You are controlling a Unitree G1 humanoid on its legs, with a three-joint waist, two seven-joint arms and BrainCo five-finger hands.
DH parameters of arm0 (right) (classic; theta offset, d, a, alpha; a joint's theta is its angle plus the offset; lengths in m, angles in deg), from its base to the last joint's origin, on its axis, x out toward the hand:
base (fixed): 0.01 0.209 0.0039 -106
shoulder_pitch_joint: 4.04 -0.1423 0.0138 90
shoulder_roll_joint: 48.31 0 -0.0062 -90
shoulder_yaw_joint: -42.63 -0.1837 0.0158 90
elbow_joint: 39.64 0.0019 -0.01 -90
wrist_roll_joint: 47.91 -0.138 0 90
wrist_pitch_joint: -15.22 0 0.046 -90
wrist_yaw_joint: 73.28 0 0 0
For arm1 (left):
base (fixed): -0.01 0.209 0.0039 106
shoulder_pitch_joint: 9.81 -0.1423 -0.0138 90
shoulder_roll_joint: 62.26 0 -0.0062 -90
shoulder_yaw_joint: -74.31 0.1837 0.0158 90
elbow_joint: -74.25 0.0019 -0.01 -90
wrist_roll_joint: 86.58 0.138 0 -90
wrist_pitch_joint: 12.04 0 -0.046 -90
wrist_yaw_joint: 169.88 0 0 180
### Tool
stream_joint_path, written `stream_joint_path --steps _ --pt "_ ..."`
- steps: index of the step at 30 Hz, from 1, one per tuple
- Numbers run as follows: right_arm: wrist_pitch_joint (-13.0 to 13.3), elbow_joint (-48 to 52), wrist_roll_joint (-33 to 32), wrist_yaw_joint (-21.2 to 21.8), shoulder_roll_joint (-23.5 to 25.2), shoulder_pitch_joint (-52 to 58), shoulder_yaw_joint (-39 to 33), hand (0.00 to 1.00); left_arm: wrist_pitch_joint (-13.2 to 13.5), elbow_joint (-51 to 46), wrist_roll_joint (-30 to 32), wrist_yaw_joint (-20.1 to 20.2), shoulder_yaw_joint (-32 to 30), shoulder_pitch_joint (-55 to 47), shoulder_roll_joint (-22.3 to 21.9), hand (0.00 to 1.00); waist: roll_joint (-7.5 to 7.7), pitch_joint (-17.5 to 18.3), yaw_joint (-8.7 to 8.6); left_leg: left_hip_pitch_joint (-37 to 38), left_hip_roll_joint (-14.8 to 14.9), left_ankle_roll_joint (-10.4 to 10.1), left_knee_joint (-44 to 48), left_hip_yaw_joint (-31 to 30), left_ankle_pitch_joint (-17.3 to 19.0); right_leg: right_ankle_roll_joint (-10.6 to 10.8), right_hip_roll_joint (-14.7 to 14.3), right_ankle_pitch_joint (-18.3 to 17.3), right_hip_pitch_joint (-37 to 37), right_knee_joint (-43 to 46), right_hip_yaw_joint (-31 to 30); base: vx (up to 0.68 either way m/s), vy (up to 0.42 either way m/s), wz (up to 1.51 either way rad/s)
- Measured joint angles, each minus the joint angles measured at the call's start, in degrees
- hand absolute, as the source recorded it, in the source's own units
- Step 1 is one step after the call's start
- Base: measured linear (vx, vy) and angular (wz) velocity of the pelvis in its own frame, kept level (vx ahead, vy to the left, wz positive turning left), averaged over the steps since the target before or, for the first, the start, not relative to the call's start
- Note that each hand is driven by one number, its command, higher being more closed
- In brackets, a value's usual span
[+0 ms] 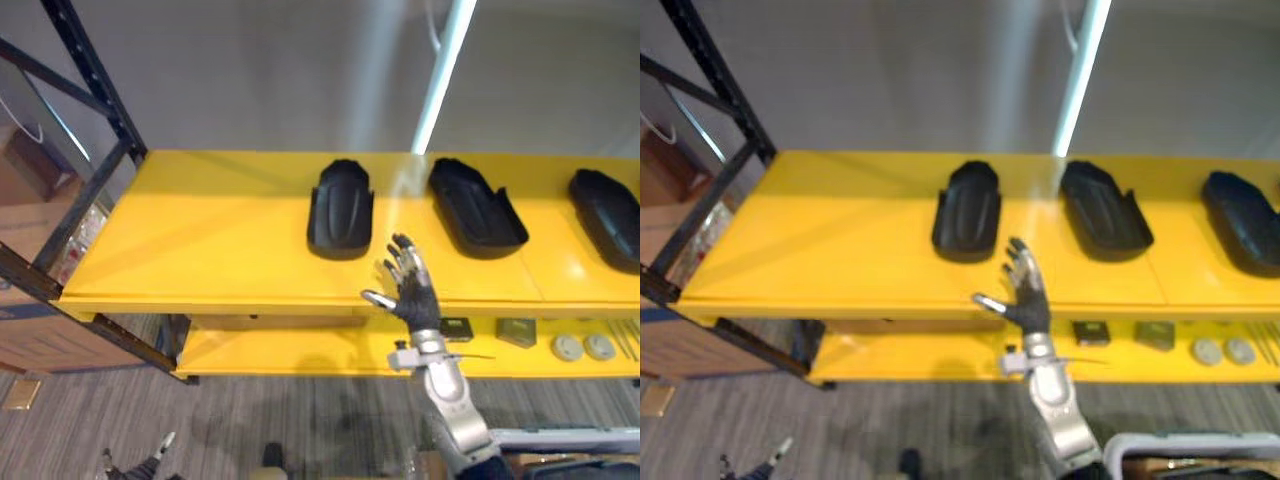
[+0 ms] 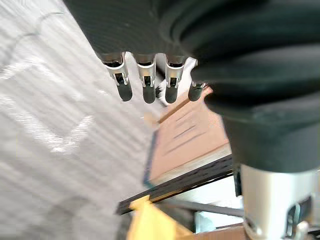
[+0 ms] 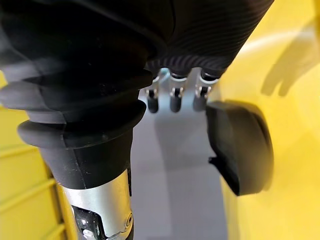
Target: Walk over and take plastic housings, then place them on the shelf
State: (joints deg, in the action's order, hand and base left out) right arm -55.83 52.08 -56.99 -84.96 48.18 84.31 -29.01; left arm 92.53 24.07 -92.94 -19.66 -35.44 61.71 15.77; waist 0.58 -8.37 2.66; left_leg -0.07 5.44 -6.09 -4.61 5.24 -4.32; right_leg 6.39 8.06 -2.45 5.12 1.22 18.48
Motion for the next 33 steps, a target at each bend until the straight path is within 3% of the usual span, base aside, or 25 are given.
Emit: stream_joint_path --steps 4,6,10,14,19,23,24,27,31,33 --pt "-3.6 0.0 2.0 -0.8 -1.2 -2.6 1.2 0.0 0.0 2.2 0.0 1.4 1.0 0.8 0.0 0.0 -0.21 -0.9 0.1 0.0 0.0 0.0 0.0 0.0 0.0 0.0 0.0 0.0 0.1 0.1 0.0 0.0 0.0 0.0" --pt "-4.9 0.0 -0.7 0.1 -1.9 -3.7 1.1 0.0 0.1 2.8 -0.1 2.0 1.5 0.9 0.0 0.0 -0.19 -0.9 0.07 0.0 0.0 0.0 0.0 0.0 0.0 0.0 0.0 0.0 0.1 0.1 0.0 0.0 0.0 0.0" --pt "-6.4 0.0 -2.7 1.9 -2.1 -3.9 1.1 0.0 0.0 4.3 -0.5 2.6 2.6 1.4 0.0 0.0 -0.11 -1.6 0.02 0.2 0.0 0.0 0.0 -0.1 0.0 0.1 0.0 -0.2 0.2 0.5 0.0 -0.01 -0.002 0.0" --pt "-6.1 0.0 -1.4 1.7 -2.1 -3.6 2.0 0.0 0.1 6.0 -0.4 3.1 2.6 1.6 0.1 0.0 -0.05 -2.4 -0.04 0.4 0.0 0.0 0.0 -0.1 0.0 0.2 0.2 -0.5 0.1 1.2 0.0 -0.04 -0.003 0.0" --pt "-6.1 0.7 17.1 -3.4 -3.7 -7.2 0.6 0.0 0.3 7.7 -0.4 3.3 3.1 1.7 0.1 0.0 0.53 -2.8 -0.09 0.5 0.0 0.0 0.0 -0.2 0.0 0.2 0.2 -0.5 0.1 1.3 0.0 0.0 0.0 0.0" --pt "-8.9 6.2 25.8 -2.8 -15.7 -15.6 -10.0 0.0 0.4 8.2 -0.3 4.0 3.0 1.3 0.6 0.0 1.86 -3.4 -0.12 0.5 0.0 0.0 0.0 -0.9 -0.1 0.2 0.1 -0.5 0.6 1.2 0.4 -0.01 -0.014 0.08" --pt "-9.2 7.1 26.8 -1.9 -22.1 -18.0 -13.7 0.0 0.4 8.2 -0.3 4.6 3.0 0.7 1.3 0.0 2.38 -3.4 -0.2 0.4 0.0 0.0 0.0 -1.3 -0.2 0.2 0.0 -0.5 0.8 0.9 0.6 0.01 -0.023 0.09" --pt "-9.2 6.9 27.0 -0.7 -32.8 -20.8 -17.7 0.0 0.4 8.5 -0.4 5.7 2.8 0.1 2.7 0.0 2.95 -3.2 -0.43 0.1 0.2 -0.1 -0.1 -1.5 -0.2 0.2 -0.3 -0.5 0.8 0.5 0.6 0.0 -0.01 0.02" --pt "-8.9 3.5 32.3 0.8 -41.9 -24.2 -17.8 0.0 0.3 8.6 -0.5 6.3 2.9 0.1 2.8 0.0 3.3 -3.0 -0.63 0.1 0.2 -0.1 -0.3 -1.5 -0.3 0.2 -0.4 -0.5 0.8 0.5 0.6 0.0 0.0 0.0" --pt "-8.6 1.3 33.0 0.8 -43.4 -25.8 -17.2 0.0 0.3 8.6 -0.5 6.3 3.0 0.0 2.8 0.0 3.61 -2.9 -0.6 0.1 0.2 -0.2 -0.3 -1.5 -0.3 0.2 -0.4 -0.5 0.8 0.5 0.6 0.0 0.0 0.0"
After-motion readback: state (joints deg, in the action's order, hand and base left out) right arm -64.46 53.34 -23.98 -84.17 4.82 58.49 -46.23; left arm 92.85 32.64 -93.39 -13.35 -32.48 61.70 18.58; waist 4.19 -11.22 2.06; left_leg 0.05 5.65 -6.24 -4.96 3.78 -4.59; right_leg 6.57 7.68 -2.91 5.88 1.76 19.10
